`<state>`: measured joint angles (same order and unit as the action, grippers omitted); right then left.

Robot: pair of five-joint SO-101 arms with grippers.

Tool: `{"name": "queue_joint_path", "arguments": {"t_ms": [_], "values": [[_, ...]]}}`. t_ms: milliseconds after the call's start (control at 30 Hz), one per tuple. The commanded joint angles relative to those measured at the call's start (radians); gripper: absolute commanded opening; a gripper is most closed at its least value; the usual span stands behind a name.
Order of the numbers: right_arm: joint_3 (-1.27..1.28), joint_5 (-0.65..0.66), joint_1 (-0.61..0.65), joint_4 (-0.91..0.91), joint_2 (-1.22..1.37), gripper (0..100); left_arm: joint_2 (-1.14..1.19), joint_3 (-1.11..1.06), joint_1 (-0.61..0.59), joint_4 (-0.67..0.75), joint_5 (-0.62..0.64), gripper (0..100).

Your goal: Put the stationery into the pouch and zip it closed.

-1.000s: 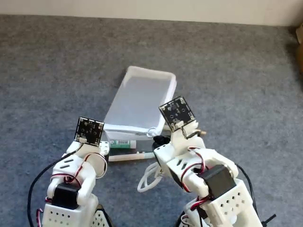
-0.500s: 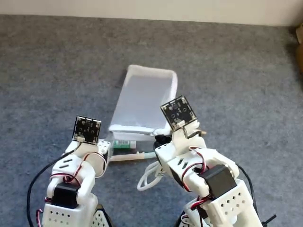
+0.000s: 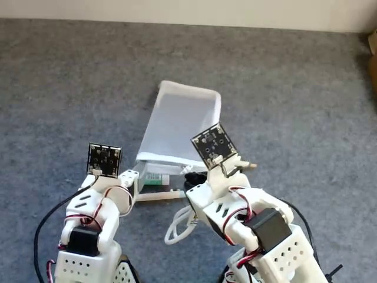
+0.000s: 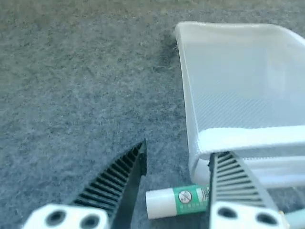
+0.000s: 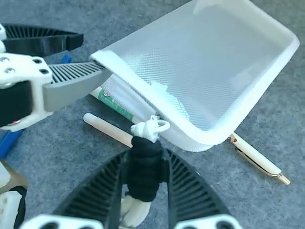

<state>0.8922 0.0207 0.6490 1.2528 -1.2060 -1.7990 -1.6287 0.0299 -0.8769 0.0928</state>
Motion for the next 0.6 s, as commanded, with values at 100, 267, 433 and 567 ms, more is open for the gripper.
{"name": "queue_joint_path", "arguments": {"t_ms": [100,267,433,567], "values": [[-0.074,-0.008,0.015,0.061,-0.027,0.4,0.012,-0.004,0.019,0.109,0.009,21],[-0.134,-0.008,0.015,0.094,-0.027,0.4,0.005,-0.041,0.021,0.158,-0.011,11],[-0.134,-0.012,0.01,0.088,-0.027,1.1,0.005,0.008,0.073,0.106,-0.104,3],[-0.134,-0.014,0.007,0.096,-0.027,10.8,0.007,0.102,0.088,0.005,-0.104,1]]}}
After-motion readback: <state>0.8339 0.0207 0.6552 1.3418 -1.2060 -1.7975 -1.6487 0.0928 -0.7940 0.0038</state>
